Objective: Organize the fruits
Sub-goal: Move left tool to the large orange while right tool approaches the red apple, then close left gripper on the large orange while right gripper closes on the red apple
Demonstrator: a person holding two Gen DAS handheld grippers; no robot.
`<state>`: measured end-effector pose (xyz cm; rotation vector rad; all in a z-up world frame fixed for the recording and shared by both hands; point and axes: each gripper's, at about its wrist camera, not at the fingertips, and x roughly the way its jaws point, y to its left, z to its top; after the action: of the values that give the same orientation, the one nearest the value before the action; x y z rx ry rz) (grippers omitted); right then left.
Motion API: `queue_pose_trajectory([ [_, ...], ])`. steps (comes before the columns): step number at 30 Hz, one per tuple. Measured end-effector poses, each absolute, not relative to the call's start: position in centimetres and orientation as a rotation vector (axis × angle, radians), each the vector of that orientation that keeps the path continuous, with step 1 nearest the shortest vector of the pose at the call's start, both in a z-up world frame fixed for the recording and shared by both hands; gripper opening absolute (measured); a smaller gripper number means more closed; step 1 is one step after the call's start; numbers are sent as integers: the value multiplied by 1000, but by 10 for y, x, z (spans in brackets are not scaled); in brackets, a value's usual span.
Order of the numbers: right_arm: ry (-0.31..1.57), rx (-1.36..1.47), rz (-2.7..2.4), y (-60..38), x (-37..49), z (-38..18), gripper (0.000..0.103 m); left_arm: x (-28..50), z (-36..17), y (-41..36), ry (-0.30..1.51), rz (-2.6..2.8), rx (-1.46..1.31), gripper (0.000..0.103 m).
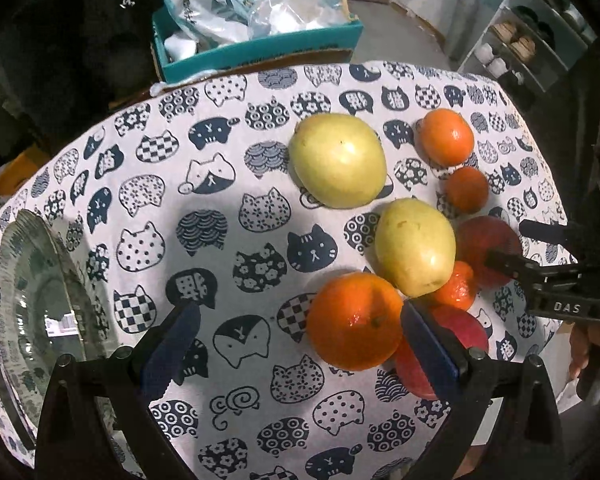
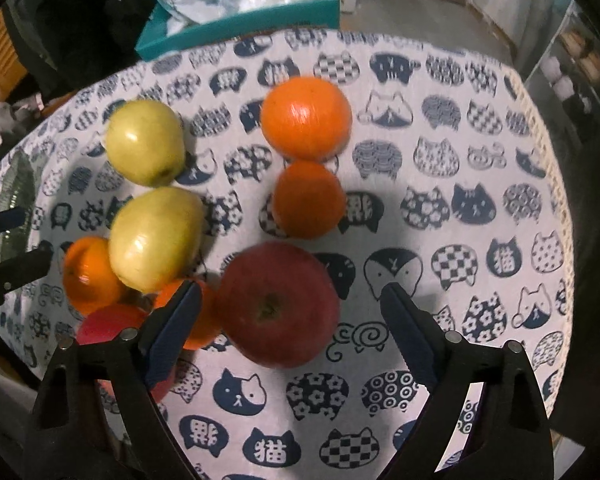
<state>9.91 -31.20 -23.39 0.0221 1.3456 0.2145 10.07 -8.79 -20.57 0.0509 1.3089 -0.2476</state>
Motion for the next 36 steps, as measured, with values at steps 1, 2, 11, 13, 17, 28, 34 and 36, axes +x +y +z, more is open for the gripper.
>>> queue_pose_trajectory([
  [1, 1357, 29, 216, -313, 99, -238, 89, 101, -208, -88, 1318, -250, 47, 102],
  [2, 1366, 44, 223, -314, 99, -242, 89, 102, -211, -89, 1327, -253, 43, 102],
  [11, 1383, 142, 272, -319, 104, -252, 72, 100, -227, -104, 1365, -286, 90, 102],
  [13, 1382, 132, 279, -320, 106, -248, 71, 98, -233, -107, 1378, -295, 102, 102],
  [17, 1373, 62, 239, -318, 104, -243, 71, 96, -239, -112, 1387, -317, 110, 102],
  [28, 1366, -2, 221, -317, 105, -249, 72, 101, -258, -114, 1450, -441, -16, 70],
  [34, 1339, -31, 227, -314, 101, -246, 72, 97, -253, -120, 1424, -429, 50, 70],
  [36, 1322, -32, 229, -311, 98, -245, 72, 95, -249, -120, 1396, -407, 92, 70],
])
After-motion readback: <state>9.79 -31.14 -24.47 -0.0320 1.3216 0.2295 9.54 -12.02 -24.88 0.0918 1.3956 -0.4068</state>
